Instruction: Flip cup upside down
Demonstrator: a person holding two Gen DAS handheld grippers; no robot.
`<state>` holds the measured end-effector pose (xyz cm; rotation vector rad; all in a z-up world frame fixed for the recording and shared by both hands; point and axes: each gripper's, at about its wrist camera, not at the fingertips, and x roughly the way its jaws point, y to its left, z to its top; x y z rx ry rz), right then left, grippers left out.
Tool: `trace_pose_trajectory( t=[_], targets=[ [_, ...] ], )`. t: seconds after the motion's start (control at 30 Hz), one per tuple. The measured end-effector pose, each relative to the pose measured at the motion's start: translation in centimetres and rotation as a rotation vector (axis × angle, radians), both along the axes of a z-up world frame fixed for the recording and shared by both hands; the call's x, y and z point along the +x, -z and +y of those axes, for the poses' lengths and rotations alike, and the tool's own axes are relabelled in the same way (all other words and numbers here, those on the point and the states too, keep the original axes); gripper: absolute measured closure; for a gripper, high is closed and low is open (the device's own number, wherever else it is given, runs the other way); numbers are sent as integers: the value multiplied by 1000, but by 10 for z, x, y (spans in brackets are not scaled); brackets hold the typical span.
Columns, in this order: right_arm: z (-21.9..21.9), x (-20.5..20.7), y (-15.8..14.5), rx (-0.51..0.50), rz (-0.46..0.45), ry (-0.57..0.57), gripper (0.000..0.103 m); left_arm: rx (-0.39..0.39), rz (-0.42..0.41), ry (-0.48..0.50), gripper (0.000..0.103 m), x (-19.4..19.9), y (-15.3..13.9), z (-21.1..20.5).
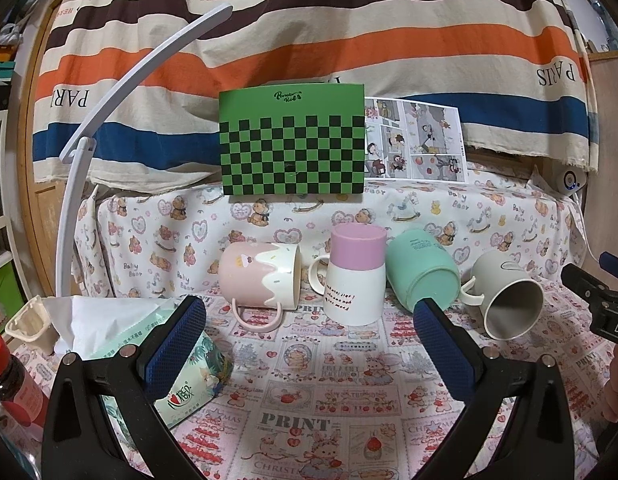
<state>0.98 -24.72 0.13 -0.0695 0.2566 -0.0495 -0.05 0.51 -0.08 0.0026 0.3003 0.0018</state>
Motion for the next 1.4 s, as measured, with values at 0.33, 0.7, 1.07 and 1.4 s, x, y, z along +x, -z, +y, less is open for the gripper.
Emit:
trace_pose_trajectory(
  t=[0.33,0.7,1.07,1.4],
  targets=[
    [1,-1,-1,0,0,-2,0,0,2,-2,0,1,0,0],
    [1,-1,0,-2,0,-4,0,3,3,-4,0,1,-1,-1],
    [0,-1,-1,0,-2,-2,0,0,3,-3,0,2,-1,-1],
    [8,-3,-4,17,23,-54,0,-3,12,-3,0,3,1,-1]
  ],
)
